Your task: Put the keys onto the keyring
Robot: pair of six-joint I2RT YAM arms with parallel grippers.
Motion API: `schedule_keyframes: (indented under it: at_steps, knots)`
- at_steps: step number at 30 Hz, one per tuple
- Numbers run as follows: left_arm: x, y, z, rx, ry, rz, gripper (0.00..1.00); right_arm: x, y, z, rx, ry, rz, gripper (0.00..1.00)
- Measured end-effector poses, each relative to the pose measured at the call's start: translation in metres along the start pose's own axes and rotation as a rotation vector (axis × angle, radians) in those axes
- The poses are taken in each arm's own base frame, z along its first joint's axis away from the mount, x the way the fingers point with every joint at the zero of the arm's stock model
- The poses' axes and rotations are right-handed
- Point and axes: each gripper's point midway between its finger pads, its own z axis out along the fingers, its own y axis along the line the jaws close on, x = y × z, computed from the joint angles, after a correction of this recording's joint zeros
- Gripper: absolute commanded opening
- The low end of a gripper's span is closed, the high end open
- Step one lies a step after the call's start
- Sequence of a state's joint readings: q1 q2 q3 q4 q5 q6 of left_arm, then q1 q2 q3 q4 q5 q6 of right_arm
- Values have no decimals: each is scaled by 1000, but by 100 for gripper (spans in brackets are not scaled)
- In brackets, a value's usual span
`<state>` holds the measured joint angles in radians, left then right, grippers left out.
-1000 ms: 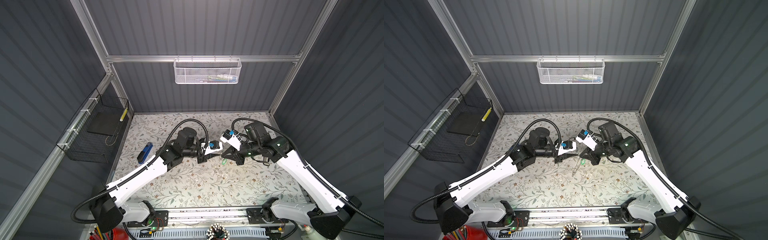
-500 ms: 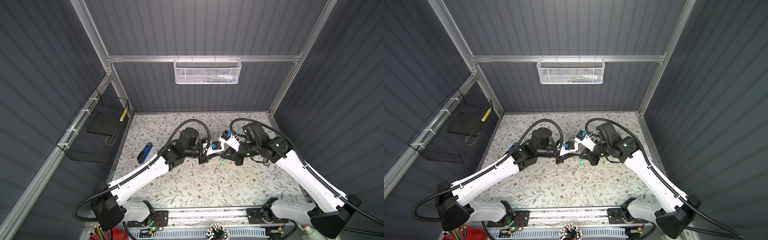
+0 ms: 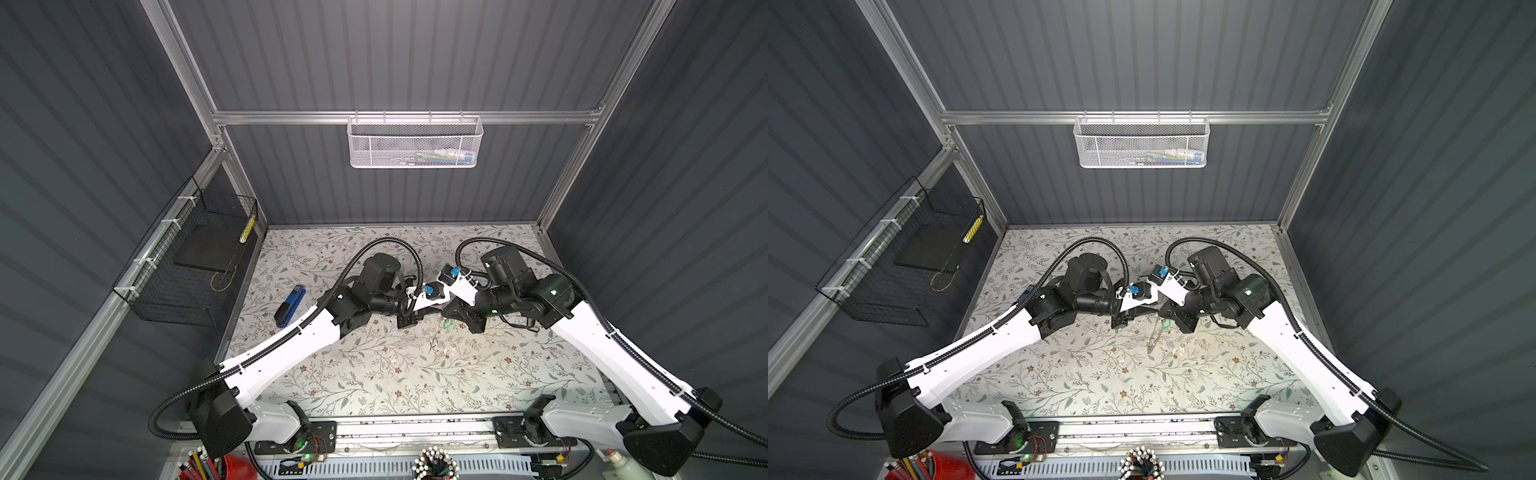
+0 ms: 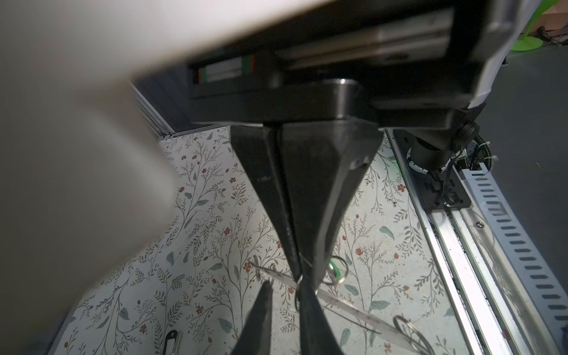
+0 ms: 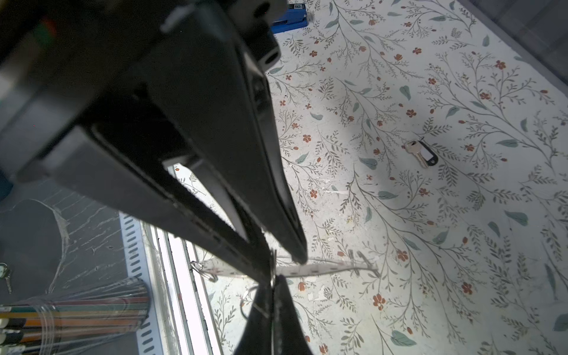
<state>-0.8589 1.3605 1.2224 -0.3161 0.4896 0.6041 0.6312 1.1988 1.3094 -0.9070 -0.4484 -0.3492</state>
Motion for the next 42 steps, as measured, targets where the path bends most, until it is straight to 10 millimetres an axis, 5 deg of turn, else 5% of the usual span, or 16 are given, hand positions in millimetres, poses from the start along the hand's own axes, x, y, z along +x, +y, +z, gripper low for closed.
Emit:
schedule_keyframes:
  at_steps: [7, 21, 42]
  knots:
    - [-2, -5, 1, 33, -10, 15, 10, 0, 0, -2, 20, 0, -53, 0]
    - [-9, -12, -1, 80, -27, 53, 18, -4, 2, -9, 33, -24, -124, 0]
    - [-11, -10, -2, 71, -29, 88, 0, -3, 6, -11, 22, -32, -124, 3]
